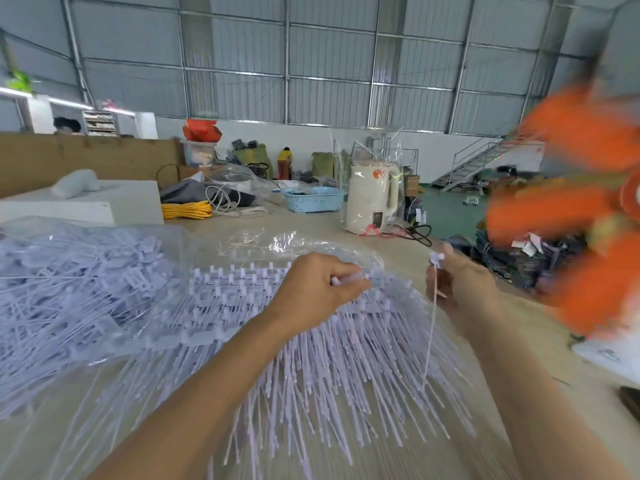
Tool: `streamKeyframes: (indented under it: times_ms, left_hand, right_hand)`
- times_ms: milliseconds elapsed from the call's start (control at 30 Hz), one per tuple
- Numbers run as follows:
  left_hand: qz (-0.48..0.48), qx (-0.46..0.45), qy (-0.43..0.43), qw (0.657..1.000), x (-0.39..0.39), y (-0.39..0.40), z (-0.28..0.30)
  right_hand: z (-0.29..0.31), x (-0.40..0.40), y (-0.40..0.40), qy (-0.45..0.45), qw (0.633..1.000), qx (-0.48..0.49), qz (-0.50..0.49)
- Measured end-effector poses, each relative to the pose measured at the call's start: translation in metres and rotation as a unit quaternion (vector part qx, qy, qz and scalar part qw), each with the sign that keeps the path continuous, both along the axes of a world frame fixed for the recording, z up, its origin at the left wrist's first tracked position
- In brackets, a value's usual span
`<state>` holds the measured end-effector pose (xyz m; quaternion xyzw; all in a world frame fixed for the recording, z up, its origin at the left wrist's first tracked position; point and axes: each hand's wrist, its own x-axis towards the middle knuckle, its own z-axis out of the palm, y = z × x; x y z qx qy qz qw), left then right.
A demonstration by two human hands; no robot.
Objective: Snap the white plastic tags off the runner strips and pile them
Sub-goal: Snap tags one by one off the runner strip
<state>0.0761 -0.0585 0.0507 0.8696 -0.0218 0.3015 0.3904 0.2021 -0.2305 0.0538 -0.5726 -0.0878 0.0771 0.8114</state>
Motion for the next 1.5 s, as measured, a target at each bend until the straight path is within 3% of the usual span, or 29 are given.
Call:
streamKeyframes:
  times_ms: [100, 267, 400, 467, 533, 633, 700, 833, 967, 1133, 1233, 1367, 1500]
  left_hand:
    - [-0.006, -0.014, 0.037, 0.999, -0.001, -0.001, 0.000]
    - [-0.026, -0.019, 0.095, 0.995, -0.007, 0.009, 0.006]
    - [-0.036, -0.036, 0.118, 0.992, -0.010, 0.015, 0.013]
    - [-0.028, -0.041, 0.116, 0.992, -0.011, 0.016, 0.014]
    - [-0.024, -0.057, 0.110, 0.992, -0.011, 0.017, 0.014]
    - [-0.026, -0.045, 0.090, 0.995, -0.010, 0.016, 0.014]
    - [-0.027, -0.032, 0.071, 0.997, -0.010, 0.015, 0.015]
    - [-0.034, 0.022, 0.039, 0.998, -0.009, 0.008, 0.014]
    - [-0.028, 0.083, 0.023, 0.996, -0.010, 0.008, 0.015]
    - [-0.007, 0.027, 0.136, 0.990, -0.016, 0.020, 0.017]
    - [-0.071, -0.017, 0.218, 0.973, -0.019, 0.028, 0.015]
    - [-0.081, -0.049, 0.235, 0.967, -0.023, 0.026, 0.016]
    - [-0.088, -0.050, 0.217, 0.971, -0.025, 0.022, 0.023]
  right_hand:
    - [0.004, -0.011, 0.014, 0.047, 0.983, 0.098, 0.147]
    - [0.012, -0.012, 0.005, 0.088, 0.948, 0.230, 0.200]
    - [0.013, -0.012, 0.000, 0.102, 0.901, 0.327, 0.267]
    - [0.015, -0.021, 0.003, 0.074, 0.909, 0.277, 0.303]
    - [0.015, -0.035, 0.012, 0.023, 0.934, 0.161, 0.319]
    - [0.005, -0.055, 0.032, -0.094, 0.959, -0.052, 0.264]
    - [-0.001, -0.063, 0.042, -0.128, 0.955, -0.123, 0.239]
    - [-0.007, -0.068, 0.047, -0.141, 0.945, -0.183, 0.232]
    - [-0.011, -0.068, 0.047, -0.156, 0.951, -0.134, 0.233]
    - [-0.008, -0.061, 0.045, -0.147, 0.965, -0.024, 0.215]
    - [-0.010, -0.056, 0.044, -0.197, 0.964, -0.037, 0.175]
    - [-0.012, -0.055, 0.043, -0.383, 0.904, -0.156, 0.109]
    - [-0.017, -0.063, 0.050, -0.471, 0.838, -0.256, 0.102]
